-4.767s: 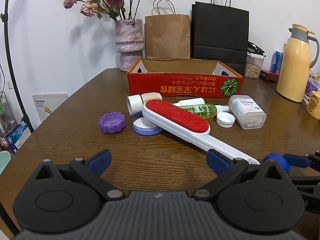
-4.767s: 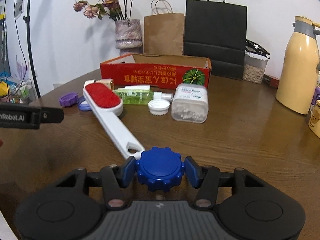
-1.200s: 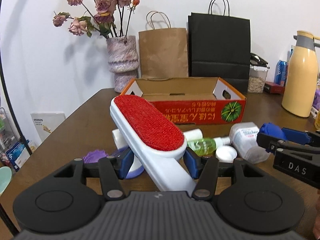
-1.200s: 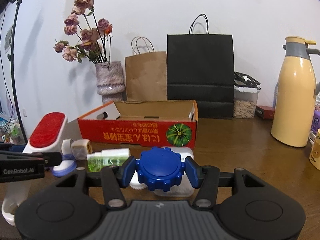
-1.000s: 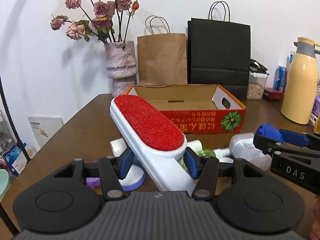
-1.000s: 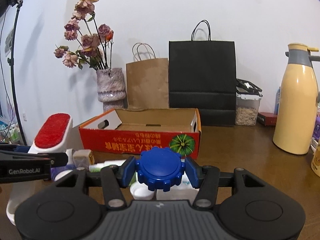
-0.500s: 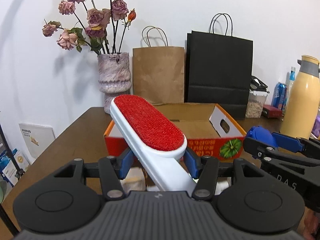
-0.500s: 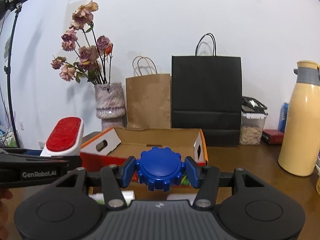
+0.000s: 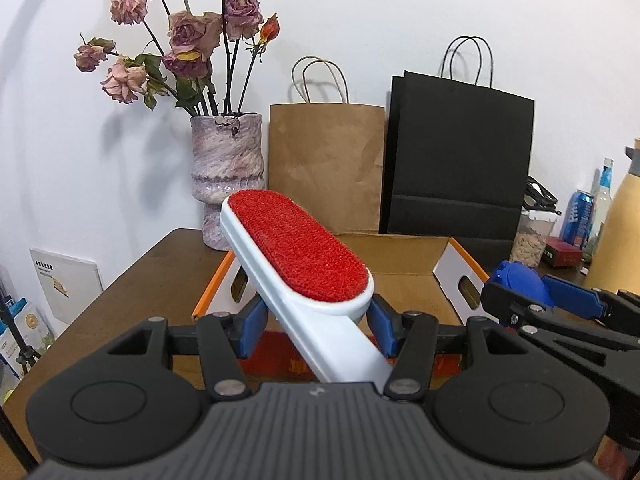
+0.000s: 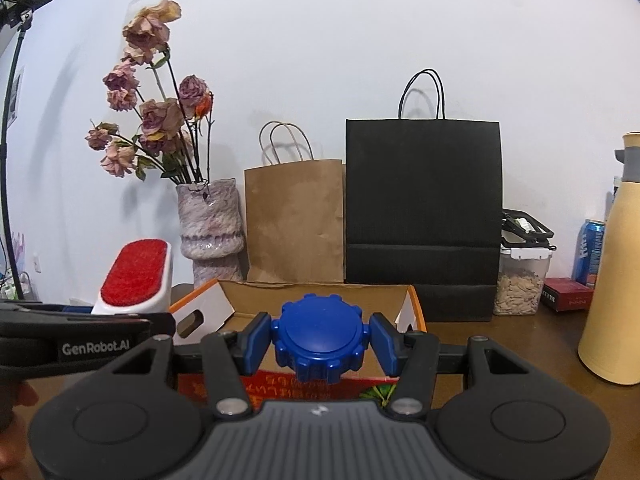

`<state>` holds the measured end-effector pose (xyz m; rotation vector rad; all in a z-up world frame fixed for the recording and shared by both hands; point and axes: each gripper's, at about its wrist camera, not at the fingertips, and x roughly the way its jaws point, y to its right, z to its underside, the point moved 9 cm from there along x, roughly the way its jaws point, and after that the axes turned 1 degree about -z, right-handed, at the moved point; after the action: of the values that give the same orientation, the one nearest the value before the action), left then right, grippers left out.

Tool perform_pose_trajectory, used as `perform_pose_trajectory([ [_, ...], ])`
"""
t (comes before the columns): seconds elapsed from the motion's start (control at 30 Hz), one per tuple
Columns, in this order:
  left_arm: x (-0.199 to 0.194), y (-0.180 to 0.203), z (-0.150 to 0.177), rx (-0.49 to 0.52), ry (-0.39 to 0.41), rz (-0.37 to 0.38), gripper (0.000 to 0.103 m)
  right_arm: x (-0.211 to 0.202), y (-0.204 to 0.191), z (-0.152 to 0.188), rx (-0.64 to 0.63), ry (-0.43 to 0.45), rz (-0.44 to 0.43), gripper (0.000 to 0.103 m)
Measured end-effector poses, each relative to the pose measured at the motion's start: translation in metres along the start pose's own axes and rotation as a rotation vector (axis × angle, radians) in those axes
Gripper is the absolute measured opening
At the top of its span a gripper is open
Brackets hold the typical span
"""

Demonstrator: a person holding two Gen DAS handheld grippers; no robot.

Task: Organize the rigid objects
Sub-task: 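Carry the lint brush and blue cap over the red box with both tools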

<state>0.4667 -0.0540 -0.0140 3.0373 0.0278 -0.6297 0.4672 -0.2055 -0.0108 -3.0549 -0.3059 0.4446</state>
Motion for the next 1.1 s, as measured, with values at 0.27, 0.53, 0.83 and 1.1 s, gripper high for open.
perform_pose_trajectory([
  [0.27, 0.033, -0.001, -0.015, -0.017, 0.001, -0.015, 0.056, 0.038, 0.001, -0.009, -0.005, -0.008, -0.01, 0.053],
  [0.53, 0.066, -0.007, -0.026, -0.027, -0.004, -0.031, 0.056, 0.07, 0.001, -0.019, -0.031, -0.008, -0.009, 0.053],
  [0.83, 0.102, -0.012, -0.039, -0.038, -0.016, -0.049, 0.056, 0.104, 0.008, -0.028, -0.051, -0.026, -0.008, 0.053],
  [1.1, 0.132, -0.009, -0.042, -0.028, -0.047, -0.064, 0.056, 0.131, 0.013, -0.028, -0.06, -0.072, -0.012, 0.053],
])
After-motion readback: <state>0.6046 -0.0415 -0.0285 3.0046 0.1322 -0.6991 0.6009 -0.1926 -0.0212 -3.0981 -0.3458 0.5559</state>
